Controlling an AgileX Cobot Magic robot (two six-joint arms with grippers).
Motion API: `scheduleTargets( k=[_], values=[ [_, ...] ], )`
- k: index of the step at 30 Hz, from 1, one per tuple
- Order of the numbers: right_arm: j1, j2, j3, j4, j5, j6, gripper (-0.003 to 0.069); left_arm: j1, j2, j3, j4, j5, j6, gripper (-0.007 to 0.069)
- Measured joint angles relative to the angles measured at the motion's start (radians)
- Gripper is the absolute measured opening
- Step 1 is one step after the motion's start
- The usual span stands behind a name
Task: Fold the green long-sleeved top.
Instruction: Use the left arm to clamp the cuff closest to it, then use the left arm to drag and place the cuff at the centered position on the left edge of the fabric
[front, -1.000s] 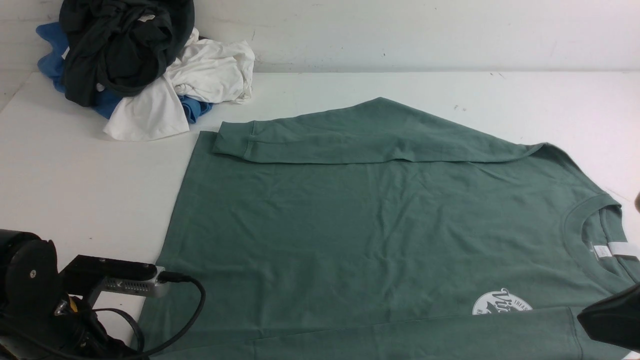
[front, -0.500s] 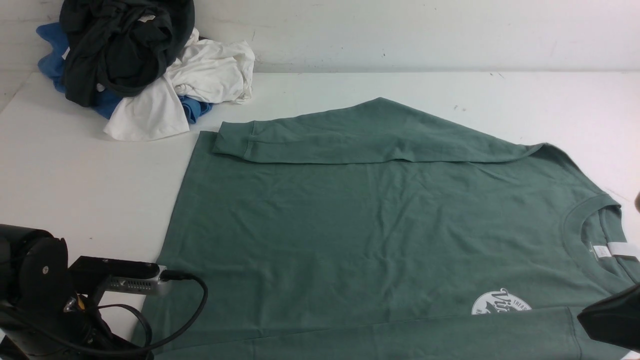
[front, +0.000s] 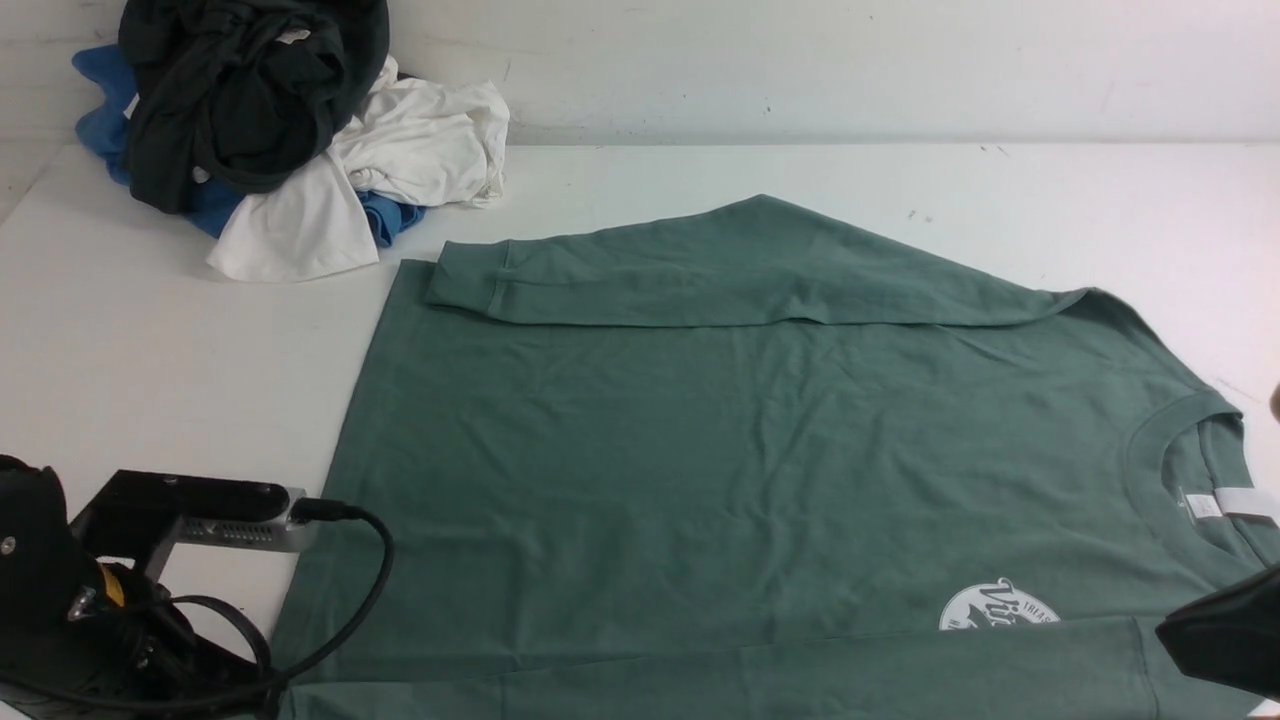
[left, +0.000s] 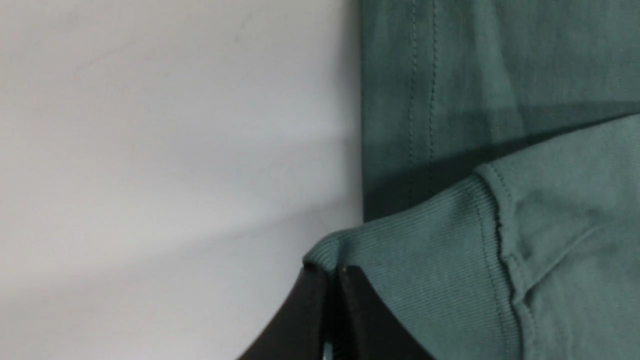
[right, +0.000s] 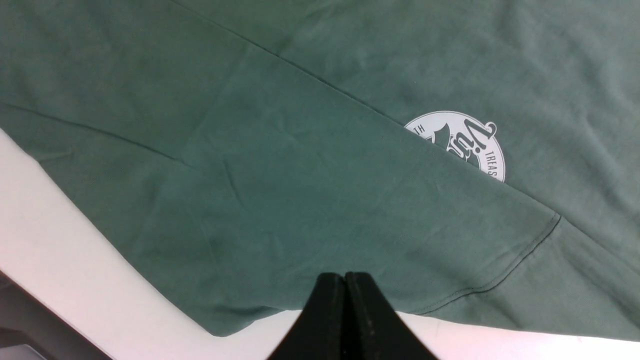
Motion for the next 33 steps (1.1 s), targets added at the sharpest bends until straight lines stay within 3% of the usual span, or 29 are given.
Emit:
scheduleTargets(
  k=[4, 11, 18, 27, 33],
  values=[
    [0.0, 0.004, 0.0, -0.012, -0.007, 0.017, -0.0015, 0.0, -0.035, -0.047, 0.0, 0.064, 0.023, -0.0004],
    [-0.03, 0.186, -0.002, -0.182, -0.095, 0.203, -0.0015, 0.0, -0.045, -0.3, 0.002, 0.168, 0.102, -0.0004],
    [-0.105, 0.405, -0.002, -0.201, -0.165, 0.239, 0.0027, 0.0, -0.045, -0.445, 0.002, 0.188, 0.153, -0.0004],
    [-0.176, 0.664, -0.009, -0.303, -0.296, 0.374, 0.0322, 0.0, -0.017, -0.453, 0.004, 0.193, 0.169, -0.0004],
    [-0.182, 0.751, -0.009, -0.387, -0.377, 0.48, 0.0382, 0.0, 0.016, -0.453, 0.004, 0.184, 0.169, -0.0004]
  ],
)
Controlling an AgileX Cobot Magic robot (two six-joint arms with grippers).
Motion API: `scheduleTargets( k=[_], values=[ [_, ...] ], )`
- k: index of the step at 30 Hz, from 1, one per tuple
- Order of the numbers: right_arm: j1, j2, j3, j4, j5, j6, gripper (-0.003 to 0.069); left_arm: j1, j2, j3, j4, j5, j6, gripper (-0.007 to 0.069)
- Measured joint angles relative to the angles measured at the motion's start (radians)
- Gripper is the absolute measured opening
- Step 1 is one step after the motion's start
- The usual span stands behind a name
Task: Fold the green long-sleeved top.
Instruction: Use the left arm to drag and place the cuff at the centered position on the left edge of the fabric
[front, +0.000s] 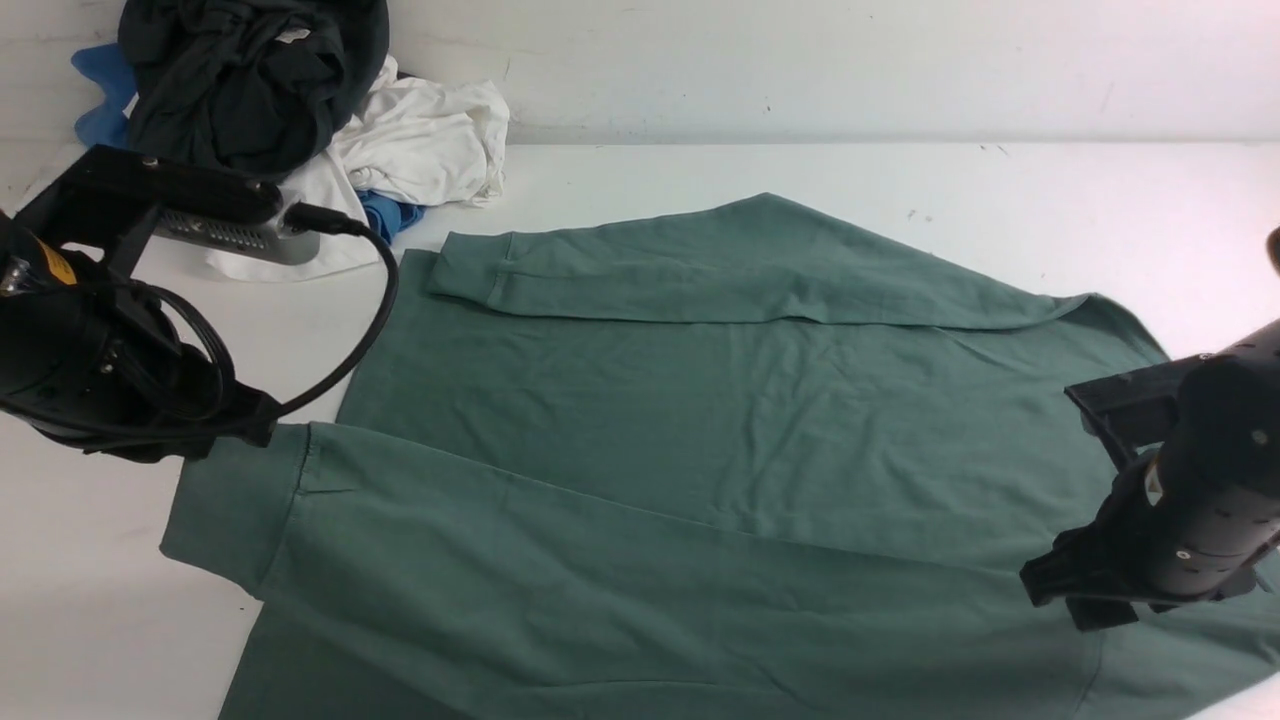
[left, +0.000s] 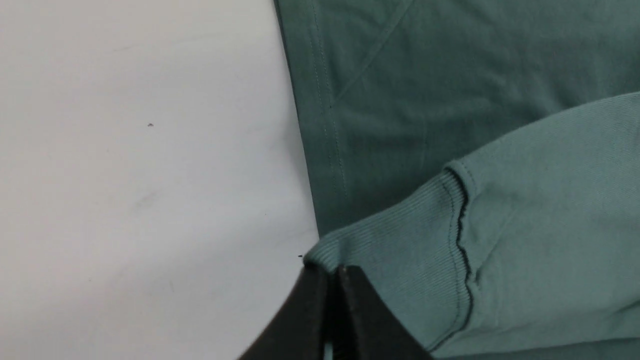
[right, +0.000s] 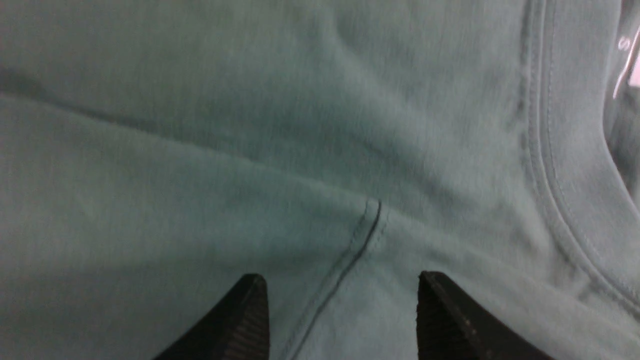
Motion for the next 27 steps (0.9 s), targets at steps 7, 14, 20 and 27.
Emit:
scheduleTargets(
  k=[7, 14, 20, 27],
  values=[
    [0.0, 0.058, -0.001, -0.084, -0.06, 0.101, 0.0374, 0.0, 0.03, 0.0, 0.0, -0.017, 0.0, -0.0004],
    [0.0, 0.072, -0.002, -0.094, -0.06, 0.114, 0.0237, 0.0, 0.038, 0.0, 0.0, -0.022, 0.001, -0.0004],
    [0.0, 0.072, -0.002, -0.096, -0.055, 0.118, 0.0046, 0.0, 0.038, 0.0, 0.001, -0.024, 0.009, -0.0004],
    [0.0, 0.006, -0.002, -0.096, -0.014, 0.119, -0.0013, 0.0, 0.038, -0.023, 0.002, -0.025, 0.015, -0.0004]
  ],
)
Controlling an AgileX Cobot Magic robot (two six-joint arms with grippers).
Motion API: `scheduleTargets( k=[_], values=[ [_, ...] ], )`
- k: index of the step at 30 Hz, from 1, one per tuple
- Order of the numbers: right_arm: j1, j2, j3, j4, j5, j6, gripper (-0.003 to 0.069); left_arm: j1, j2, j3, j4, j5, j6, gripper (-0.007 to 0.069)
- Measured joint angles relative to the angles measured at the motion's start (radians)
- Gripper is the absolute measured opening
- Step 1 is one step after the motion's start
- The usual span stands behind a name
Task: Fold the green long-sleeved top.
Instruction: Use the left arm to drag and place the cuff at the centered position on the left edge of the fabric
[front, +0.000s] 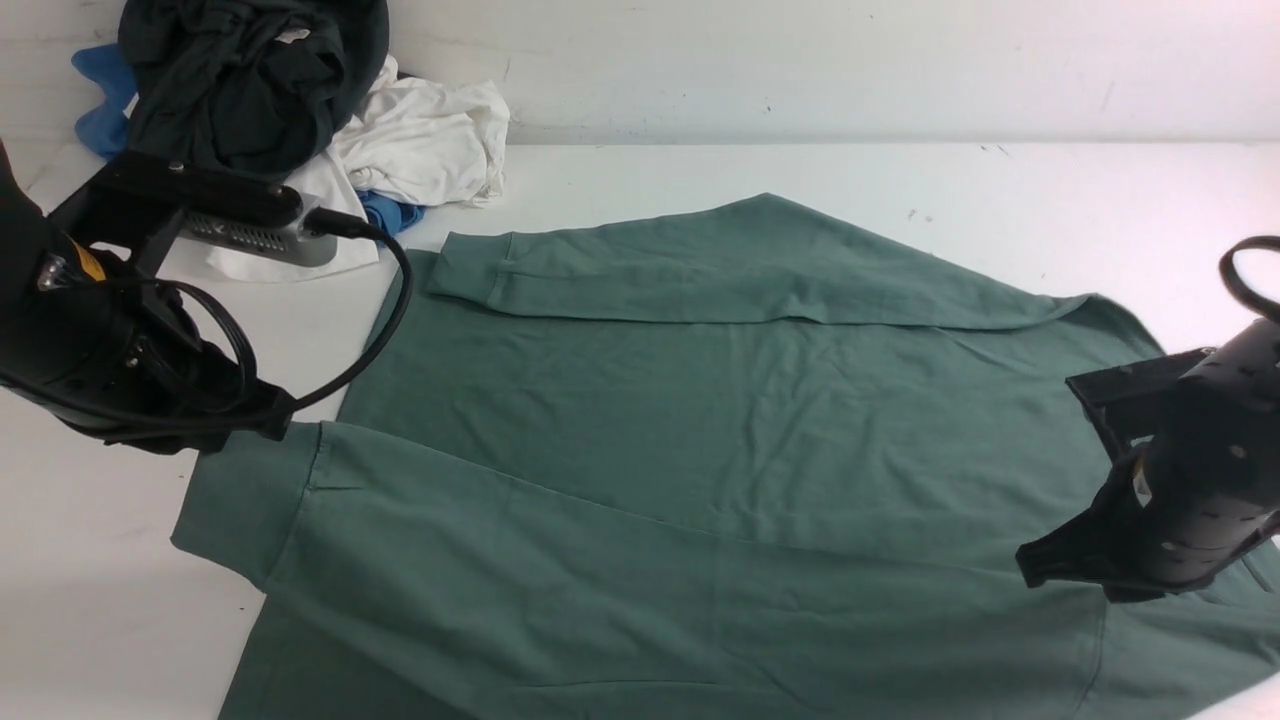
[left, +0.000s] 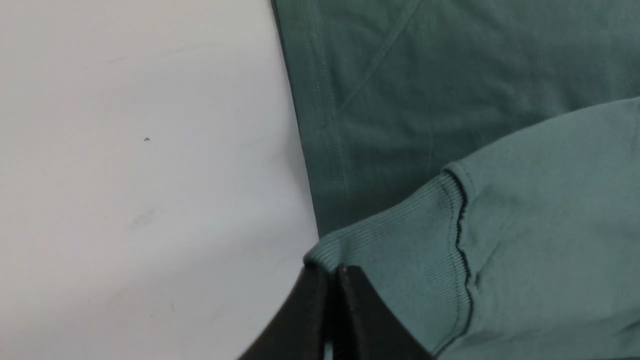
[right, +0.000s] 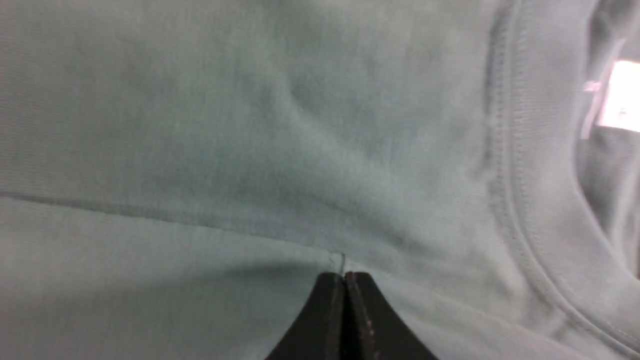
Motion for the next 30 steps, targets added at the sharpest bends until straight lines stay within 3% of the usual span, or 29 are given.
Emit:
scheduleTargets(
  k=[6, 12, 15, 23, 30],
  values=[
    [-0.001, -0.081, 0.0, -0.013, 0.072, -0.008, -0.0014, 0.0, 0.018, -0.066, -0.012, 0.001, 0.013, -0.0004],
    [-0.061, -0.092, 0.007, 0.036, 0.078, -0.016, 0.0001, 0.0, 0.061, -0.087, -0.063, 0.013, 0.057, -0.0004],
    [-0.109, -0.092, 0.034, 0.107, 0.024, -0.048, 0.0067, 0.0, 0.076, -0.087, -0.071, 0.022, 0.064, -0.0004],
    [-0.128, -0.076, 0.072, 0.215, -0.145, -0.107, 0.0338, 0.0, 0.079, -0.087, -0.071, 0.022, 0.065, -0.0004],
    [-0.128, 0.032, 0.069, 0.221, -0.166, -0.117, 0.0383, 0.0, 0.079, -0.087, -0.071, 0.026, 0.065, -0.0004]
  ],
)
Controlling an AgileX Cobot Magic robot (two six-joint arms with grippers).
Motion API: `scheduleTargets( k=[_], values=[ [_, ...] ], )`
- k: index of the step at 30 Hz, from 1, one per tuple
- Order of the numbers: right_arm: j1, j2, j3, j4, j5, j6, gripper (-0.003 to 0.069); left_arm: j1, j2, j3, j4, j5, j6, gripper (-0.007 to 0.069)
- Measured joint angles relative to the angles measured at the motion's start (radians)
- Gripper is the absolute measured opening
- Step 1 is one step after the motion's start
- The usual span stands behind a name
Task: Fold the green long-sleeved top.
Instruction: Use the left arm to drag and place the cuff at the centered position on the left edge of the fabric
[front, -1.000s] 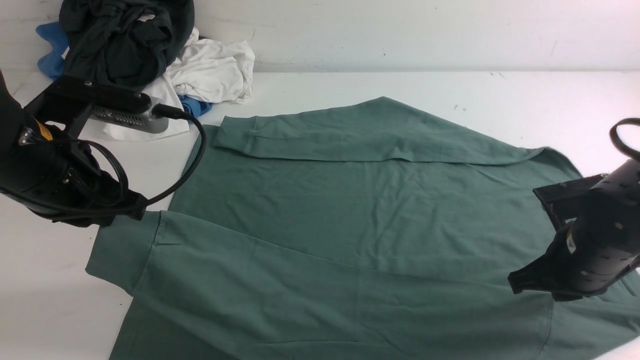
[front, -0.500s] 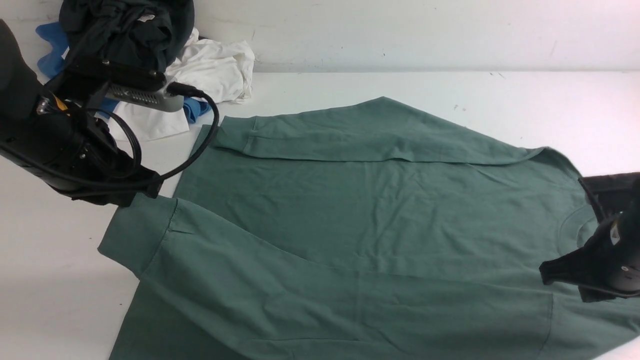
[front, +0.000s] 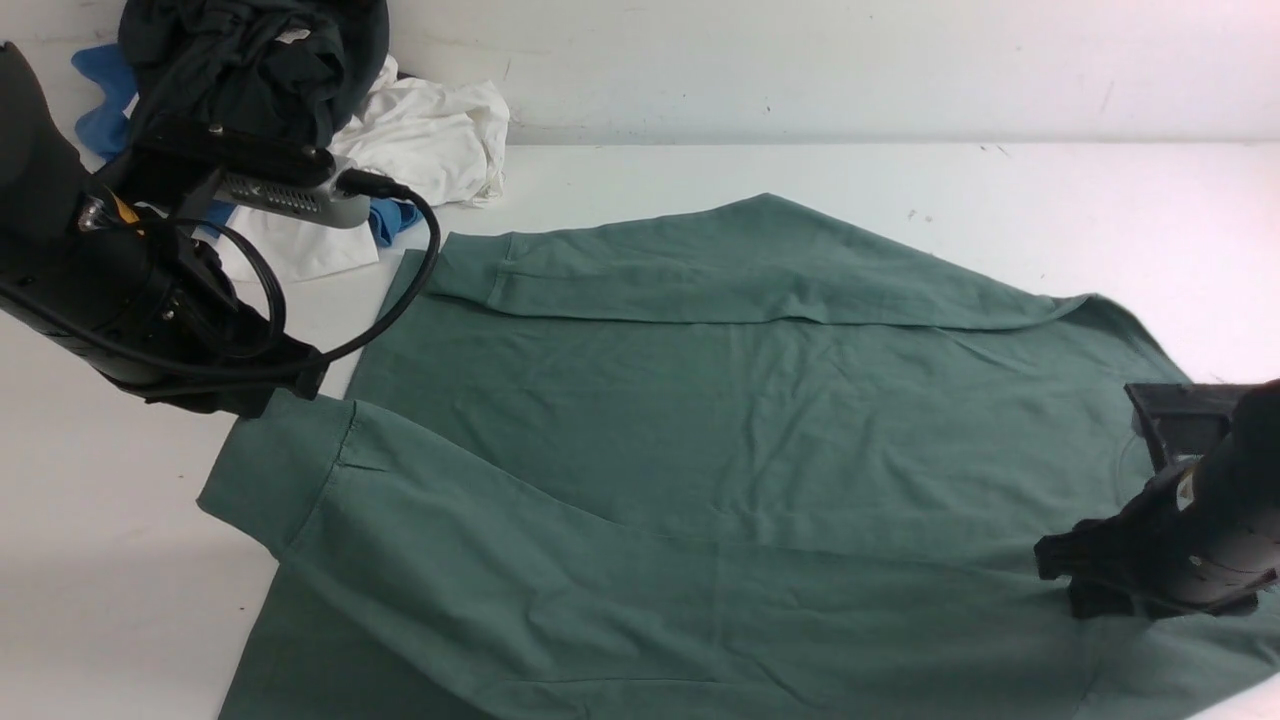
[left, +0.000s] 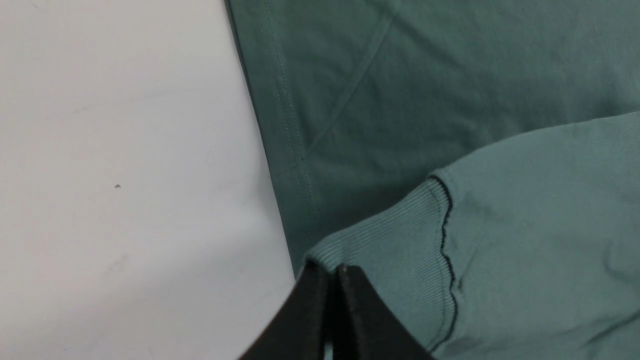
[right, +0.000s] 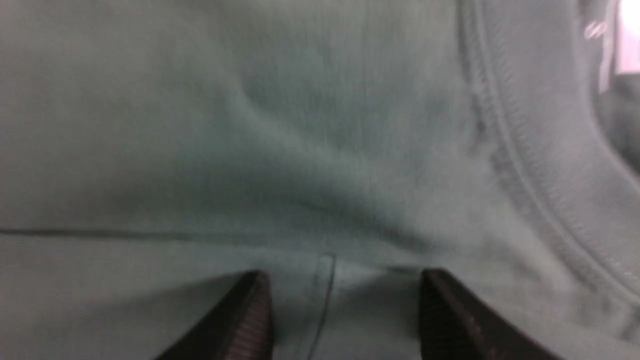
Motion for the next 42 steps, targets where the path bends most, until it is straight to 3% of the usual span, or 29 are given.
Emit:
scheduleTargets(
  k=[6, 12, 15, 25, 37, 42],
  values=[
    [0.0, 0.009, -0.007, 0.005, -0.011, -0.006, 0.0319, 0.0, 0.0, 0.0, 0.0, 0.004, 0.002, -0.0004],
    [0.0, 0.003, -0.007, 0.004, -0.003, -0.007, 0.0097, 0.0, 0.0, 0.0, 0.0, 0.004, 0.002, -0.0004],
    [0.0, -0.011, -0.004, -0.005, 0.031, -0.007, 0.0034, 0.0, 0.0, 0.0, 0.0, 0.004, 0.003, -0.0004],
    [0.0, -0.1, 0.002, -0.052, 0.153, -0.007, 0.0034, 0.0, 0.0, 0.0, -0.003, 0.004, 0.003, -0.0004],
    [0.0, -0.111, 0.003, -0.064, 0.171, -0.003, 0.0137, 0.0, 0.033, 0.0, -0.053, 0.002, 0.036, -0.0004],
    [0.0, -0.111, 0.003, -0.067, 0.169, -0.003, 0.0149, 0.0, 0.046, 0.0, -0.055, 0.001, 0.042, -0.0004]
  ],
)
